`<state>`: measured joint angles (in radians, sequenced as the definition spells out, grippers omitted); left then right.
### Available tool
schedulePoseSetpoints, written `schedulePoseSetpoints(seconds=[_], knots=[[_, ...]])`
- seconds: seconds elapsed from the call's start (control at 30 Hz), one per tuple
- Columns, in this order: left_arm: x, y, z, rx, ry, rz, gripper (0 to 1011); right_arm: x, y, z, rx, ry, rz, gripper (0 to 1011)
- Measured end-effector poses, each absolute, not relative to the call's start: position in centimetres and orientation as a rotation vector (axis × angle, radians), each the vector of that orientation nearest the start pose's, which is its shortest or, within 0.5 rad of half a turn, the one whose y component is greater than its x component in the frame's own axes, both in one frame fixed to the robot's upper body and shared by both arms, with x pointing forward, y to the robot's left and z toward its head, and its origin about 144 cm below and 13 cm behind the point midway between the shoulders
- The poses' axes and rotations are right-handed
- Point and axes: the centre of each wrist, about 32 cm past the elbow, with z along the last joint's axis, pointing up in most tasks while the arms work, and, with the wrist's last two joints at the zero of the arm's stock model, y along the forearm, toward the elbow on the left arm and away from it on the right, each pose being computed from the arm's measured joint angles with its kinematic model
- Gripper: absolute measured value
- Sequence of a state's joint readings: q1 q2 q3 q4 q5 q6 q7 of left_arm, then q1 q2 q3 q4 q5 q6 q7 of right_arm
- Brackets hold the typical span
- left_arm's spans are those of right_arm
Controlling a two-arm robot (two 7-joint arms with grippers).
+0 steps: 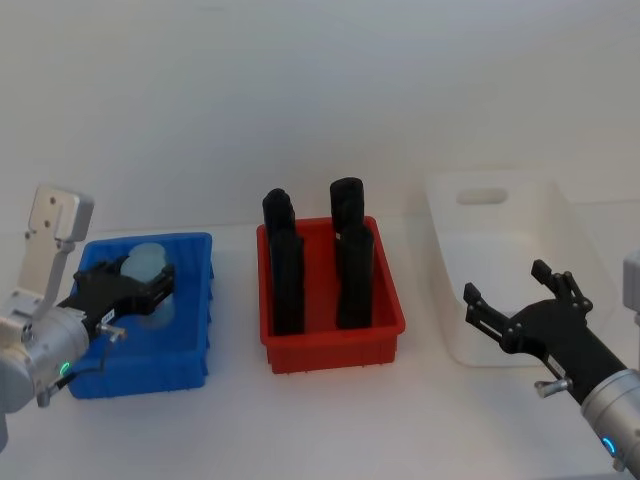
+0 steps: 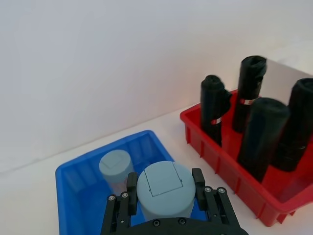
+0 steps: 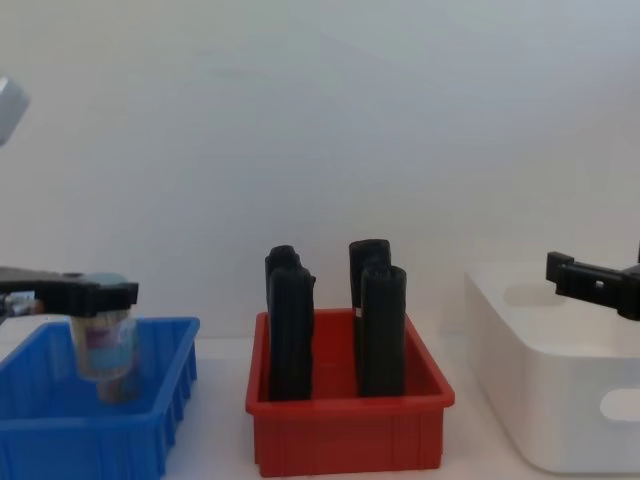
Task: Pick the cotton swabs from the blue box and place them into the white box.
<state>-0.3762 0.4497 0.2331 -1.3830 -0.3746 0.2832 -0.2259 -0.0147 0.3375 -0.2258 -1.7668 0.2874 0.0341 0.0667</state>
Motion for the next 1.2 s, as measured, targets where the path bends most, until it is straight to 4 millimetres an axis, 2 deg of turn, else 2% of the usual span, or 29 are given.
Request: schedulePoseSetpoints(seconds=[0.5,1.2], knots=[[55.3,30.6,127.1,0.251,-0.017,1.046,670,44.3,-23.7,118.9,0.026,-0.075,-1.230,1002],[56.7,28.6,131.2,0.266,-0.061,0.734,671,44.3,-23.7,118.9,0.026,-0.075,-1.230,1002]])
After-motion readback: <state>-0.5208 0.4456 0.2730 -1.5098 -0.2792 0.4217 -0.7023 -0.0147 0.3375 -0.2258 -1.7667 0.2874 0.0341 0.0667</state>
